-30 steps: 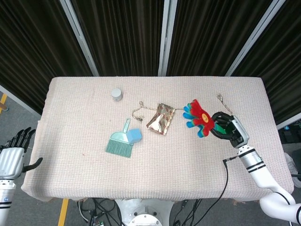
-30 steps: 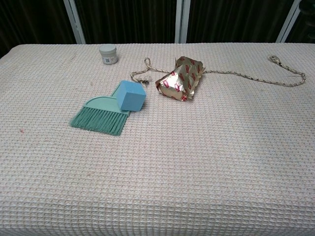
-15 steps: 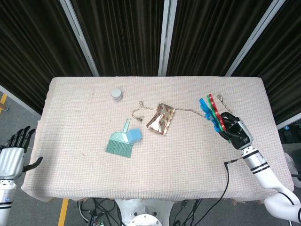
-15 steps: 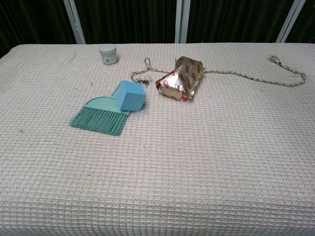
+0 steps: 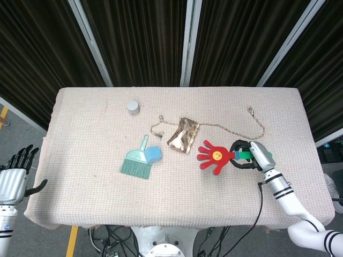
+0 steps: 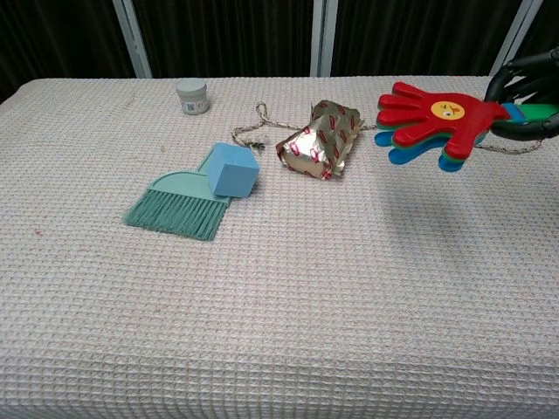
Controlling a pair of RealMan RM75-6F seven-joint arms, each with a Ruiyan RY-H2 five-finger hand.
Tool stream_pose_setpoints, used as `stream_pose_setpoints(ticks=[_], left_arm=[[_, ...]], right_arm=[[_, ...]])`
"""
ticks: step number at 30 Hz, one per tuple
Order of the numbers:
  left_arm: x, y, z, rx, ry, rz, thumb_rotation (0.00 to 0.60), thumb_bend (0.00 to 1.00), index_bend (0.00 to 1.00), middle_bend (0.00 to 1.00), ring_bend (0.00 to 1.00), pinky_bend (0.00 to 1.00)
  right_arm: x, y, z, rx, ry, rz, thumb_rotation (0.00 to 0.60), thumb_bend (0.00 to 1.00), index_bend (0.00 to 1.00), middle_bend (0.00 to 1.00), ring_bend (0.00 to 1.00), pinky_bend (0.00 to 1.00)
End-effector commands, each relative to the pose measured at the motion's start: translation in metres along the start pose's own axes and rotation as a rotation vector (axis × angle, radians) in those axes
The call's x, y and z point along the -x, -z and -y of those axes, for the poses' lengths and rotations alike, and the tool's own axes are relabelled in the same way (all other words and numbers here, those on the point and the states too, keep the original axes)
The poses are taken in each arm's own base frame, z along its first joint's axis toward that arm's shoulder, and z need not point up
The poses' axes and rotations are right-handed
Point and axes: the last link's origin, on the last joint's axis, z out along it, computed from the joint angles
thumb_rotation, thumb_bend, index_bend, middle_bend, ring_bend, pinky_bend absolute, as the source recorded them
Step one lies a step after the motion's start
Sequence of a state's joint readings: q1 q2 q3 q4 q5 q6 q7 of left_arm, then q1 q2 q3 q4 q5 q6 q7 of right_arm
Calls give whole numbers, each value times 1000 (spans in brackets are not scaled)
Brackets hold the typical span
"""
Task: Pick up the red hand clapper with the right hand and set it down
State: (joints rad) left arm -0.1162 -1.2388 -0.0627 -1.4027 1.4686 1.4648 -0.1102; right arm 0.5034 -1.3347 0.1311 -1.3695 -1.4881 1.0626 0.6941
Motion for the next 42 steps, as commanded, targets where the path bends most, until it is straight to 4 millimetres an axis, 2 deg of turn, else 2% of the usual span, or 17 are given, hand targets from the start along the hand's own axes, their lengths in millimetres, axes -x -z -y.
stream_pose_setpoints(ticks=[1, 8, 11, 13, 14, 15, 16, 17, 18, 20, 21, 29, 34, 38, 42], left_arm=[[0, 0, 1, -2, 2, -1, 600, 208, 72, 0, 0, 117], [5, 0, 4, -10, 13, 16, 600, 209, 72, 0, 0, 117], [5, 0, 5, -11, 11, 17, 600, 208, 72, 0, 0, 117], [4, 0, 6, -14, 13, 14, 600, 208, 72, 0, 0, 117], [4, 0, 6, -15, 13, 14, 600, 208, 72, 0, 0, 117], [4, 1, 7, -16, 13, 14, 600, 208, 72, 0, 0, 117], [4, 1, 7, -17, 13, 15, 600, 208, 72, 0, 0, 117], [5, 1, 7, -17, 13, 16, 600, 208, 72, 0, 0, 117], [5, 1, 7, -17, 14, 18, 600, 208, 72, 0, 0, 117], [6, 1, 7, -17, 16, 20, 600, 208, 72, 0, 0, 117], [6, 1, 7, -17, 17, 20, 600, 208, 72, 0, 0, 117], [5, 2, 8, -17, 20, 13, 600, 208, 72, 0, 0, 117], [3, 3, 8, -15, 21, 6, 600, 208, 72, 0, 0, 117], [2, 3, 5, -9, 19, 2, 600, 208, 72, 0, 0, 117], [-4, 1, 0, 9, 6, -11, 600, 208, 72, 0, 0, 117]], right_arm=[[29, -4, -14, 32, -106, -20, 600, 587, 925, 799, 894, 1000], [45, -8, -21, 30, -106, -34, 600, 585, 917, 784, 889, 1000], [51, -10, -24, 30, -61, -35, 600, 562, 843, 747, 854, 1000], [54, -11, -25, 21, -26, -36, 600, 508, 750, 681, 752, 975], [55, -11, -25, 18, -7, -25, 600, 442, 647, 594, 612, 882], [57, -10, -26, 14, 37, 0, 600, 366, 511, 479, 442, 717], [57, -10, -27, 13, 85, 24, 600, 309, 399, 383, 316, 578], [57, -10, -27, 11, 139, 48, 600, 225, 223, 226, 149, 360], [56, -10, -27, 5, 203, 67, 600, 158, 87, 97, 43, 179], [56, -8, -26, 3, 267, 68, 600, 90, 1, 3, 0, 30], [56, -7, -25, 9, 286, 66, 600, 68, 0, 0, 0, 3], [45, 1, -15, 46, 282, 18, 600, 41, 0, 0, 0, 0], [23, 18, -4, 9, 311, -60, 600, 44, 0, 0, 0, 0], [0, 47, -8, 3, 474, -158, 600, 54, 0, 0, 0, 0], [-14, 90, -23, 89, 645, -213, 600, 65, 0, 0, 0, 0]])
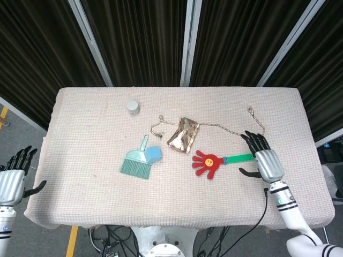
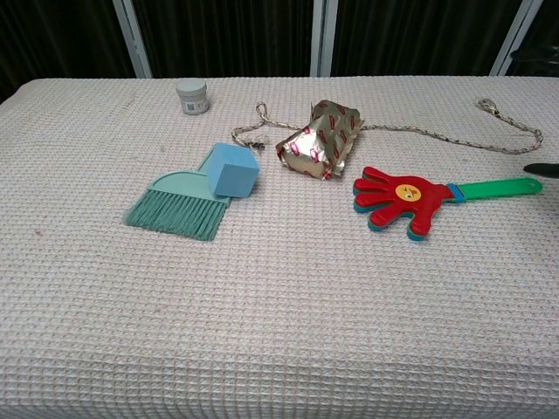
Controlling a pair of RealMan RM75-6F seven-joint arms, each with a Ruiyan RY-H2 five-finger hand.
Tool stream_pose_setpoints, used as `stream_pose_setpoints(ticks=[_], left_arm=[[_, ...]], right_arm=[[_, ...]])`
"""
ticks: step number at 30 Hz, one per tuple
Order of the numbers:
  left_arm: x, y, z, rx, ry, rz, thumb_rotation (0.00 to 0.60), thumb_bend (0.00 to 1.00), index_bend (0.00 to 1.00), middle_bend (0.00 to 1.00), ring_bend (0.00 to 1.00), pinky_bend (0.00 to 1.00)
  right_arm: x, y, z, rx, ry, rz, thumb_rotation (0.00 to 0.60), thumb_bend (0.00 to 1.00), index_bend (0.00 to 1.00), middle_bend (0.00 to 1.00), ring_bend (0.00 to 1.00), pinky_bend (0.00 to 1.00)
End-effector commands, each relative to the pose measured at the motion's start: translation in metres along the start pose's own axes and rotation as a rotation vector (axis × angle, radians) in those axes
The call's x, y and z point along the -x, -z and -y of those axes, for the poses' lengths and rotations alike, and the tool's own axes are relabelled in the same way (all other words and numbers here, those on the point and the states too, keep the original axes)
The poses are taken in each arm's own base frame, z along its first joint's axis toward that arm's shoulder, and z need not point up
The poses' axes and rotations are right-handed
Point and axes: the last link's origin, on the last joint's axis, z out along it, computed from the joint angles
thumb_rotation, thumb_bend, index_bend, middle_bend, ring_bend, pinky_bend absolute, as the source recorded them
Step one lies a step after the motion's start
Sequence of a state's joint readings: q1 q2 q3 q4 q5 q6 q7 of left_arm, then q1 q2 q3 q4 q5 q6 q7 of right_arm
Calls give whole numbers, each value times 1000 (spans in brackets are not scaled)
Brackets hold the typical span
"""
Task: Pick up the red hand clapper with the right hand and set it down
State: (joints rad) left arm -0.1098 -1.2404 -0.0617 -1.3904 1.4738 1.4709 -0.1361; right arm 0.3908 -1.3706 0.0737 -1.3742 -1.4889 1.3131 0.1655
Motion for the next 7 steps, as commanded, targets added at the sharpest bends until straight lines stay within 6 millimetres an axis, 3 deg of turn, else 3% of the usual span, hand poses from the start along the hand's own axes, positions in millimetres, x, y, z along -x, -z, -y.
stream_pose_setpoints(ticks=[1, 7], left_arm=[[-5, -2, -3, 13, -13, -9, 600, 209, 72, 0, 0, 117], [-8, -3, -9, 24, -31, 1, 600, 208, 72, 0, 0, 117]], right_arm=[[-16, 51, -25, 90, 200, -28, 600, 65, 0, 0, 0, 0], [-16, 85, -46, 188, 246, -27, 600, 70, 0, 0, 0, 0]])
